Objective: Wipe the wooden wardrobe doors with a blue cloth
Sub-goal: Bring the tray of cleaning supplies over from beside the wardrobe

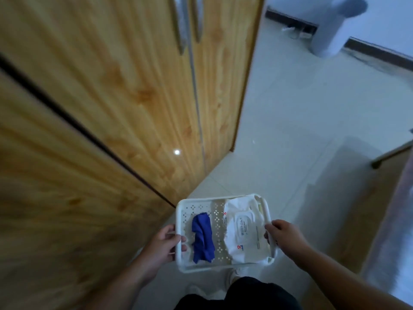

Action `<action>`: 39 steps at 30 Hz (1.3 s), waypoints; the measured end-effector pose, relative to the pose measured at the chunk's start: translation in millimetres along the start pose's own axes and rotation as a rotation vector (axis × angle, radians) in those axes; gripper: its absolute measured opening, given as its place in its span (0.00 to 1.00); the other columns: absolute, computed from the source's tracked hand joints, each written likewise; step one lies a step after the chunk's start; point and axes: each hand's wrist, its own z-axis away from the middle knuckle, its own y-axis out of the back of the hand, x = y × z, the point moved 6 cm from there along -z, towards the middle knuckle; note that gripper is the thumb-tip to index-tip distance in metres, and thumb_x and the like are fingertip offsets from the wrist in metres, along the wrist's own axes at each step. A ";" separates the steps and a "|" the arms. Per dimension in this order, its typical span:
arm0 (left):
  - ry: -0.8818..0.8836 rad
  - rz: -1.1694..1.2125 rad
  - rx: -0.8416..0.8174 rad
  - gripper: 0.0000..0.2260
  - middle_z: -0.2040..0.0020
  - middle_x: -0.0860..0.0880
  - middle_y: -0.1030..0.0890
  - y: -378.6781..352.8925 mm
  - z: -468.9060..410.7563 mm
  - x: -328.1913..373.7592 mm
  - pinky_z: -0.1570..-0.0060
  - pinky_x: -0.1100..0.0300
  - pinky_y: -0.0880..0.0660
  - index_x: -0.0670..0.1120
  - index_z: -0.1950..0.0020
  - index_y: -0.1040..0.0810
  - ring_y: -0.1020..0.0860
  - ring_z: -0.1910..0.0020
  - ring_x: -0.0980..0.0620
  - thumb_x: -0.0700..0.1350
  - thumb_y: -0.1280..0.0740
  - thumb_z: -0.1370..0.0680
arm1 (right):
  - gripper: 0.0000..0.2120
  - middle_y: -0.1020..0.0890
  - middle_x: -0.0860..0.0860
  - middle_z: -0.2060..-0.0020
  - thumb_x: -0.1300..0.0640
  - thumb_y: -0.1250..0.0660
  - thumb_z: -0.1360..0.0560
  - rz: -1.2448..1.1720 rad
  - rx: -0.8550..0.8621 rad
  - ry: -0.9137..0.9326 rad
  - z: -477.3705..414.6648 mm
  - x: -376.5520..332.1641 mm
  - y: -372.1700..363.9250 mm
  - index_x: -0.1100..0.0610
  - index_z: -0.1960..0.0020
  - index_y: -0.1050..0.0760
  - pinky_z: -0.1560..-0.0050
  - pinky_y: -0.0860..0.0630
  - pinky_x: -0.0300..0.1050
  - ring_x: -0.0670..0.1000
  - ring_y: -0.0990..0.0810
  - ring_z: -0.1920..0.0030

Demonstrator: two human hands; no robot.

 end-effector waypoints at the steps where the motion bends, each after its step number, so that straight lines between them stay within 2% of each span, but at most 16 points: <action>1: -0.002 -0.021 -0.011 0.07 0.49 0.42 0.15 -14.6 -4.1 12.2 0.57 0.51 0.17 0.45 0.41 0.23 0.16 0.55 0.44 0.35 0.35 0.17 | 0.14 0.14 0.51 0.63 0.54 0.37 0.19 -0.021 0.012 -0.016 -3.3 4.8 14.0 0.56 0.57 0.17 0.49 0.18 0.51 0.53 0.15 0.58; 6: -0.054 -0.120 -0.102 0.09 0.50 0.40 0.18 -83.3 -31.4 76.9 0.61 0.53 0.19 0.38 0.36 0.26 0.19 0.58 0.43 0.33 0.37 0.16 | 0.13 0.13 0.52 0.63 0.56 0.36 0.19 -0.128 0.106 -0.059 -15.0 15.2 78.5 0.59 0.58 0.17 0.59 0.22 0.42 0.52 0.15 0.61; 9: -0.066 -0.182 -0.125 0.10 0.49 0.39 0.18 -112.8 -53.6 105.3 0.61 0.52 0.19 0.40 0.35 0.26 0.18 0.57 0.43 0.34 0.37 0.16 | 0.14 0.13 0.51 0.64 0.55 0.35 0.19 -0.177 0.163 -0.093 -23.9 20.6 112.3 0.58 0.58 0.16 0.62 0.25 0.40 0.50 0.15 0.63; 12: -0.081 -0.219 -0.187 0.10 0.45 0.39 0.16 -140.7 -80.2 137.7 0.59 0.53 0.18 0.44 0.35 0.26 0.17 0.54 0.43 0.36 0.37 0.16 | 0.14 0.13 0.51 0.65 0.55 0.35 0.20 -0.228 0.210 -0.107 -36.9 20.8 137.1 0.58 0.59 0.16 0.60 0.23 0.42 0.51 0.16 0.63; 16: -0.089 -0.274 -0.255 0.08 0.47 0.42 0.14 -176.5 -118.5 184.3 0.62 0.55 0.17 0.48 0.39 0.24 0.15 0.56 0.46 0.37 0.36 0.16 | 0.14 0.13 0.51 0.65 0.55 0.35 0.20 -0.287 0.281 -0.170 -59.8 17.1 161.8 0.58 0.59 0.16 0.55 0.20 0.47 0.53 0.15 0.61; 25: -0.116 -0.400 -0.402 0.07 0.48 0.42 0.15 -256.9 -201.1 299.6 0.61 0.54 0.18 0.49 0.42 0.22 0.15 0.57 0.47 0.38 0.35 0.16 | 0.15 0.14 0.46 0.68 0.54 0.36 0.24 -0.379 0.475 -0.317 -119.6 -21.3 230.7 0.57 0.64 0.16 0.61 0.21 0.44 0.51 0.15 0.64; 30: -0.142 -0.435 -0.442 0.08 0.47 0.42 0.13 -294.6 -226.7 360.4 0.60 0.53 0.18 0.48 0.41 0.20 0.15 0.55 0.46 0.39 0.34 0.18 | 0.14 0.13 0.46 0.68 0.52 0.36 0.24 -0.492 0.520 -0.349 -140.0 -40.8 263.9 0.58 0.62 0.16 0.63 0.22 0.44 0.52 0.15 0.63; 36: -0.147 -0.522 -0.455 0.10 0.47 0.42 0.13 -349.4 -262.5 405.7 0.58 0.51 0.17 0.49 0.40 0.20 0.13 0.52 0.44 0.39 0.31 0.19 | 0.12 0.13 0.50 0.65 0.55 0.35 0.23 -0.591 0.520 -0.348 -180.9 -40.8 305.6 0.58 0.59 0.15 0.54 0.18 0.51 0.55 0.14 0.59; 39: -0.146 -0.556 -0.461 0.09 0.48 0.42 0.13 -387.4 -282.5 426.4 0.59 0.53 0.16 0.48 0.39 0.21 0.13 0.53 0.45 0.39 0.31 0.19 | 0.12 0.13 0.51 0.64 0.54 0.35 0.22 -0.633 0.520 -0.340 -211.9 -33.5 336.0 0.57 0.58 0.16 0.54 0.19 0.51 0.55 0.14 0.58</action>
